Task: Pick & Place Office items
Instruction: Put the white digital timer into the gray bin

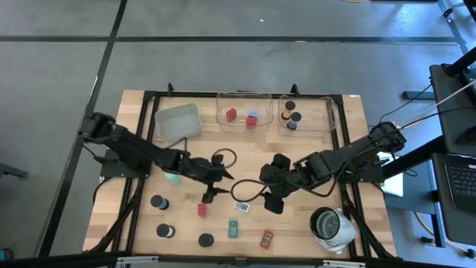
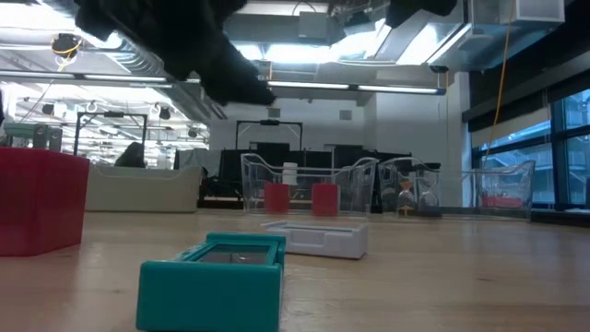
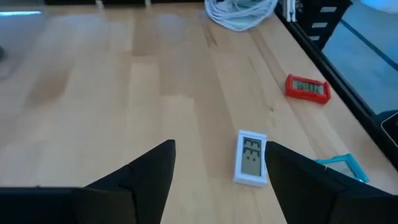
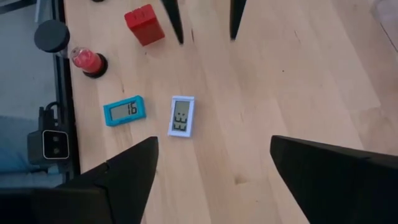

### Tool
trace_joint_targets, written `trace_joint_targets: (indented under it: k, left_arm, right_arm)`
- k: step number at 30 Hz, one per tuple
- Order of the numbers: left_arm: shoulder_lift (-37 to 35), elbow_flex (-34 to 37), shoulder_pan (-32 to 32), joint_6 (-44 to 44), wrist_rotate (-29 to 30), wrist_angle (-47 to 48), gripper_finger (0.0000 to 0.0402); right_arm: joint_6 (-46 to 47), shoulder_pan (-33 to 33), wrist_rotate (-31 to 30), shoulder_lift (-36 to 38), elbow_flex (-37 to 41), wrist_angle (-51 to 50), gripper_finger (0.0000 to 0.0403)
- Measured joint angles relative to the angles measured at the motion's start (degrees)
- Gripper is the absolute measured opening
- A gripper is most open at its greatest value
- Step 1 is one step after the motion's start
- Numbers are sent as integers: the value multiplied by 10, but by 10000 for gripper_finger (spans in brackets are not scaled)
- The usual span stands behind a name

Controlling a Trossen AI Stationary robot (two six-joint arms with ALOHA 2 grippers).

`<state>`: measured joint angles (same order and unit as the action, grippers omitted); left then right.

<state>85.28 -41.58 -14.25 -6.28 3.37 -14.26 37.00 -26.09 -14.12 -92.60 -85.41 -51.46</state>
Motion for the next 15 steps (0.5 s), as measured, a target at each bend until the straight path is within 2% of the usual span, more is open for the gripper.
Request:
trace_joint_targets:
  k: [6, 9, 12, 15]
  left_arm:
    - [95, 0, 3, -38, 2, -77, 245]
    - [139, -12, 5, -59, -6, -85, 246]
    - [181, -33, 2, -55, -24, -87, 252]
    - [216, -56, -7, -14, -39, -86, 259]
  right_arm:
    - [-4, 0, 2, 0, 0, -7, 306]
    - [-11, 0, 2, 0, 0, -18, 306]
    - [-17, 0, 2, 0, 0, -27, 306]
    - [-19, 0, 2, 0, 0, -31, 306]
